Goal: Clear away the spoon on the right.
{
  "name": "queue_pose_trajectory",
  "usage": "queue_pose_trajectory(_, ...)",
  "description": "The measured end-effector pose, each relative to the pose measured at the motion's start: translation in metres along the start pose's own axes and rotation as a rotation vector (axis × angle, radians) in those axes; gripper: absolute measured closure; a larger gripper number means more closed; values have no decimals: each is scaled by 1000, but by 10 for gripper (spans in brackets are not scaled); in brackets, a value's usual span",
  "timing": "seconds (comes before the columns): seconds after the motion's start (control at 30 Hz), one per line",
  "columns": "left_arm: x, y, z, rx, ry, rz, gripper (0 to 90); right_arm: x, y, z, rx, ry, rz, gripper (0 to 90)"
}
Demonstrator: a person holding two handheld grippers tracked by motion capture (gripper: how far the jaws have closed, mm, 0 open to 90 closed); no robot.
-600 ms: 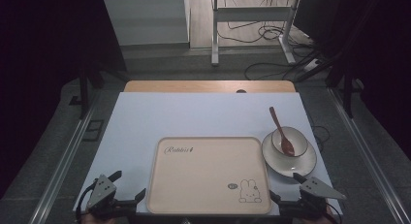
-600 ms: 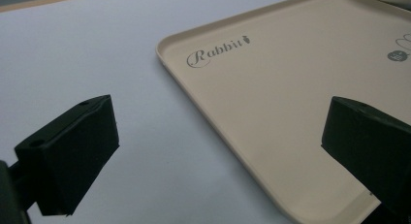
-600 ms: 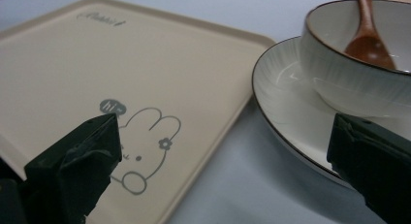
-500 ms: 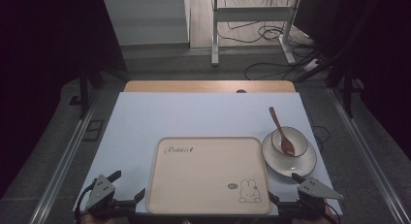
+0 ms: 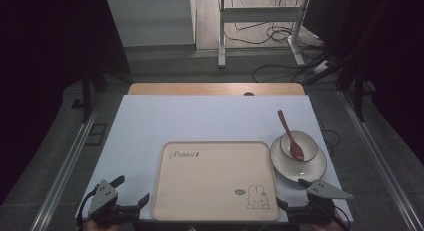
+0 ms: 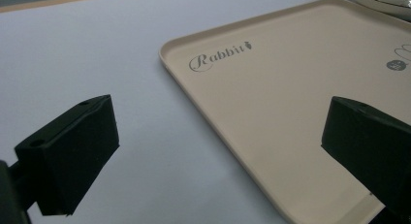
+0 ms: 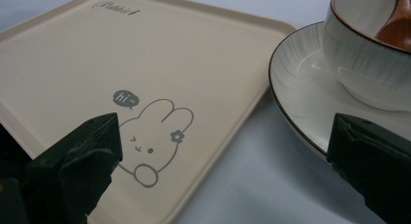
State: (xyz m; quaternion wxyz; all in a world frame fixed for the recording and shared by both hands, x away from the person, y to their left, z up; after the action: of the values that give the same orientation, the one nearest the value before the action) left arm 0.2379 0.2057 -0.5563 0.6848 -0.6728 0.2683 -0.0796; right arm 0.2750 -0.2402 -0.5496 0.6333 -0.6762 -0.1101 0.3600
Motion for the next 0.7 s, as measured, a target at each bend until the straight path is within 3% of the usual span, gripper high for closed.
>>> queue_pose_trajectory(0.7, 1, 2, -1, -1, 13, 20, 0, 5, -4, -6, 25, 17, 2, 0)
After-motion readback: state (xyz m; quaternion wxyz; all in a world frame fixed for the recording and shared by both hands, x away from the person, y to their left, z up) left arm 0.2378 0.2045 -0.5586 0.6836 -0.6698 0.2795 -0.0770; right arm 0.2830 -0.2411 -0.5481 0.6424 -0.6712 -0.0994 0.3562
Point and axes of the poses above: each handheld gripper's, and its own axes: x roughly forward along the jaws, y roughly out of its underside, z roughly to its left, the point moved 10 cm from there along x, roughly forward along the jaws, and after that the axes turned 12 degrees about -z, right-handed, at the moved point
